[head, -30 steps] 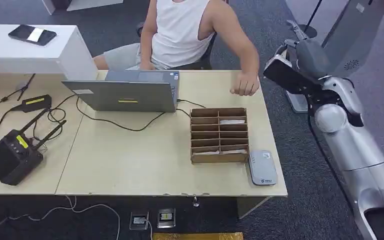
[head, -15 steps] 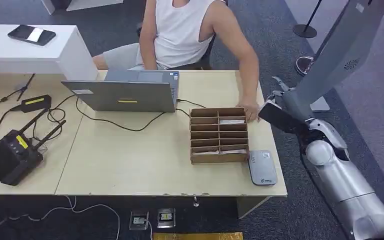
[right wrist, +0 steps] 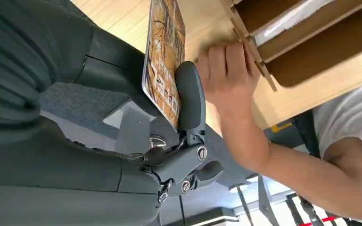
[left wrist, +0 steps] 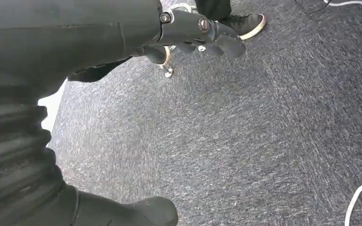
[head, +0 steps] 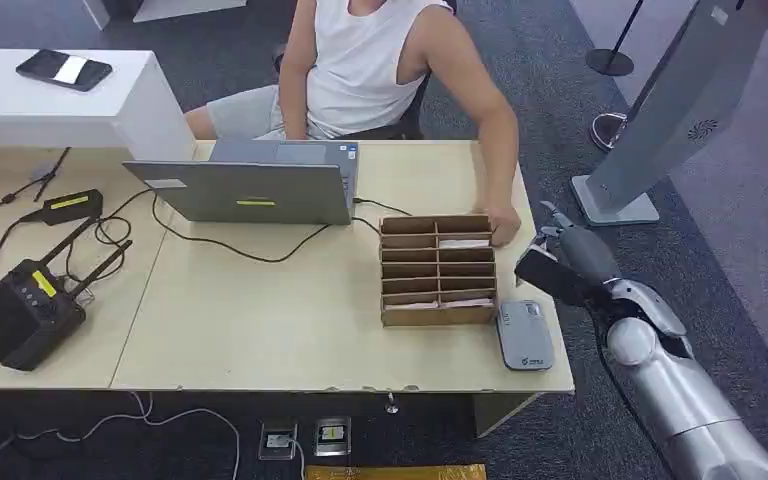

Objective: Pass the card to the sensor for recognition and then transmit it.

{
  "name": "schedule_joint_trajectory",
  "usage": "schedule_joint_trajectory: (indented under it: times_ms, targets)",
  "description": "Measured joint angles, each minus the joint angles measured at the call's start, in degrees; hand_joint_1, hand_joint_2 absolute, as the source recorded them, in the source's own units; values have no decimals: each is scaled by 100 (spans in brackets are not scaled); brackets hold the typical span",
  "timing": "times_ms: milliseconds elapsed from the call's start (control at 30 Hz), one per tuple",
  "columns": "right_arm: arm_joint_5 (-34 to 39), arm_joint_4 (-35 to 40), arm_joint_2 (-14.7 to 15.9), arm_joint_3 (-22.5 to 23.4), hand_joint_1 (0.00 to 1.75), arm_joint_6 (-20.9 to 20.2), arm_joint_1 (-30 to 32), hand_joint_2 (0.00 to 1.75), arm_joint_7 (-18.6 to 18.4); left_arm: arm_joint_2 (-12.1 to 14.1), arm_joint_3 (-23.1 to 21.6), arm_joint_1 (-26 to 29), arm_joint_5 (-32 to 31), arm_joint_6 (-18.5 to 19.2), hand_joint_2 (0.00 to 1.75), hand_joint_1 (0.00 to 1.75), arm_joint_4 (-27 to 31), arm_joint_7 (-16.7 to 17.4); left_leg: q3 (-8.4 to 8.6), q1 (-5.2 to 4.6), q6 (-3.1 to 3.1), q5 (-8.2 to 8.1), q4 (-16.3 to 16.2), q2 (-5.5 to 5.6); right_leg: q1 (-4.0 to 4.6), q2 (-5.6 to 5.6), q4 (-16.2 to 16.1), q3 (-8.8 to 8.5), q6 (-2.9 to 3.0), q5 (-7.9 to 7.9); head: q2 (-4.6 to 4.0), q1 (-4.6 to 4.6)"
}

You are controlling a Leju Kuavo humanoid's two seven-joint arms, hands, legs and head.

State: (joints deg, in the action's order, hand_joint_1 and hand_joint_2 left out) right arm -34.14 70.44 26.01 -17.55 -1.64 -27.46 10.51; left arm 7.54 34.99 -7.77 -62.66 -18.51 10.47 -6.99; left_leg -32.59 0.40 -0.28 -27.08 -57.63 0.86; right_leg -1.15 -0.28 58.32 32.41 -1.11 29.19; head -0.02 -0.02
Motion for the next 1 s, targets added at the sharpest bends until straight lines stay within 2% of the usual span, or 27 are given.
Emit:
schedule_joint_trajectory:
  times_ms: [600, 1000]
  targets:
    - [-92, -583, -210, -2, 175, -48, 107, 175, 271, -20, 142, 0, 131, -50, 175, 0, 0, 85, 0, 0, 0, 0, 0, 0, 0, 1, 0, 0, 0, 0, 0, 0]
    - [-9, -776, -227, 4, 175, -48, 249, 175, 343, -28, 238, 1, 162, -55, 175, 0, 0, 116, 1, 0, 0, 0, 0, 0, 0, 2, 0, 2, 1, 0, 0, 0]
